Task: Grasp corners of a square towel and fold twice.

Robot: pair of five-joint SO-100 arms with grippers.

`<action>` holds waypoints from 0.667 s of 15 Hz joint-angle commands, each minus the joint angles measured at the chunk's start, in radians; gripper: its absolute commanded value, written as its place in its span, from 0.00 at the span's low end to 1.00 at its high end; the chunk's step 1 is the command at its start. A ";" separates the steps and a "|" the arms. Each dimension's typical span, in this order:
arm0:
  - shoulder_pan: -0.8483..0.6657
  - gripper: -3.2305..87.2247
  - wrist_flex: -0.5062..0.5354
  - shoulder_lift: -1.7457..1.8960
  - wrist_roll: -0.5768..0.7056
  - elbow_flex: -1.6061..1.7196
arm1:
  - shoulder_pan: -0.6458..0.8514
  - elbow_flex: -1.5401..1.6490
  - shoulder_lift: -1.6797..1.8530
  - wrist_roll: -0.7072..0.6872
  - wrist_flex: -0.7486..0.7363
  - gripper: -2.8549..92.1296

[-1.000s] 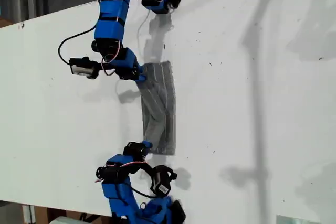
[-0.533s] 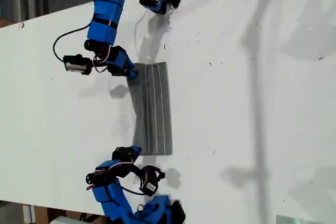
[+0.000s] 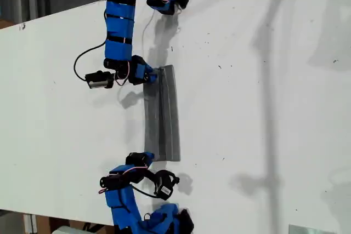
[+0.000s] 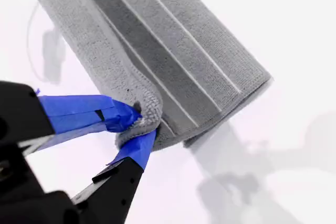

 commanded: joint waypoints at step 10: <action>0.121 0.34 -0.087 0.029 -0.074 0.120 | -0.098 -0.023 -0.028 0.086 0.029 0.45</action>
